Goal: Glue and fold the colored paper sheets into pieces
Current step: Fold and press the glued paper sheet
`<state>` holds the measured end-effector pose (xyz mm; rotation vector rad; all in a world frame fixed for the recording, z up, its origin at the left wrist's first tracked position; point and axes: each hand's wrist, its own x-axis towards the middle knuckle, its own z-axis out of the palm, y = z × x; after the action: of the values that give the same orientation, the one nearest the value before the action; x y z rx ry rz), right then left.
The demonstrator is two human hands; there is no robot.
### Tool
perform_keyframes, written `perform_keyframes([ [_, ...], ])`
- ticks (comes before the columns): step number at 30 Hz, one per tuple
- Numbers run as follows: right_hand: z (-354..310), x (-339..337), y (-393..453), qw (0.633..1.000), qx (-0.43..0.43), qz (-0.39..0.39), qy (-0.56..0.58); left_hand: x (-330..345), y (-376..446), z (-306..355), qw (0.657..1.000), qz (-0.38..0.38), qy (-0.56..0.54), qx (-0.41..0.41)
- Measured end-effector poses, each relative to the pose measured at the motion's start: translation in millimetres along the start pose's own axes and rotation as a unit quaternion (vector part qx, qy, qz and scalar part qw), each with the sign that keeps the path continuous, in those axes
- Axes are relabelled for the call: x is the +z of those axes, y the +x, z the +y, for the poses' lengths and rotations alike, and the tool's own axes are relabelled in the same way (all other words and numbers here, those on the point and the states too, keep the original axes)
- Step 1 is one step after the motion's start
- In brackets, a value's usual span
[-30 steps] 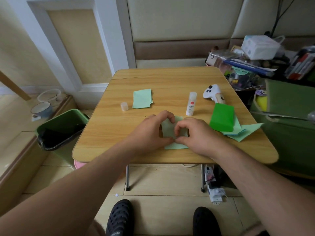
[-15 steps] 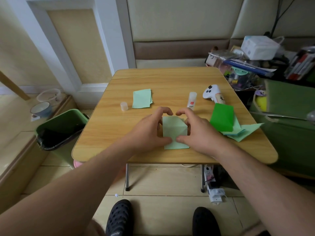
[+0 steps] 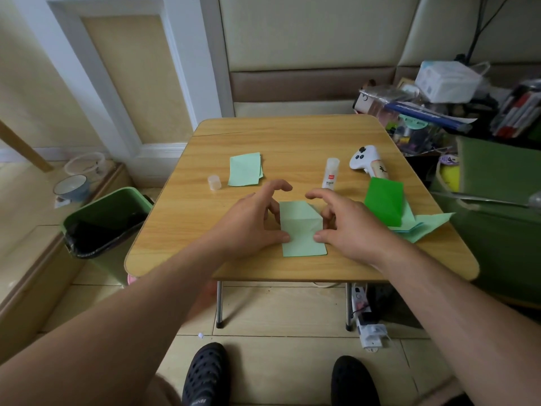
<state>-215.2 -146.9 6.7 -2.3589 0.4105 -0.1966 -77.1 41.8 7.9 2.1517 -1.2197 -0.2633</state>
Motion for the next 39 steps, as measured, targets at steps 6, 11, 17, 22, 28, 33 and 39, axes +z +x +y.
perform_keyframes([
  [6, -6.6, 6.0, 0.6, 1.0, -0.007, 0.0, -0.015, 8.2, 1.1, 4.1, 1.0, 0.017, -0.008, 0.002],
  [11, -11.7, 18.8, 3.5, 0.999, -0.027, 0.025, -0.026, 17.9, 3.2, 10.3, 0.999, 0.037, -0.007, 0.017],
  [17, -3.9, 8.7, 3.8, 0.998, -0.003, 0.032, -0.044, 7.8, 1.5, 1.9, 1.0, 0.028, 0.004, 0.007],
  [22, -5.6, 7.7, 4.1, 0.998, 0.008, 0.042, -0.039, 7.5, 2.9, -2.5, 0.999, 0.035, 0.016, -0.021],
  [28, -13.7, 15.9, 6.7, 0.998, 0.012, 0.041, -0.035, 14.7, 4.3, 5.8, 0.998, 0.054, 0.031, -0.013],
  [33, -6.6, 11.3, 11.1, 0.996, 0.035, 0.046, -0.067, 11.7, 4.3, 1.2, 0.995, 0.062, 0.074, -0.002],
  [39, -1.6, 0.3, 9.1, 0.997, 0.043, 0.042, -0.057, 4.4, 6.7, -9.6, 0.994, 0.058, 0.094, -0.022],
])
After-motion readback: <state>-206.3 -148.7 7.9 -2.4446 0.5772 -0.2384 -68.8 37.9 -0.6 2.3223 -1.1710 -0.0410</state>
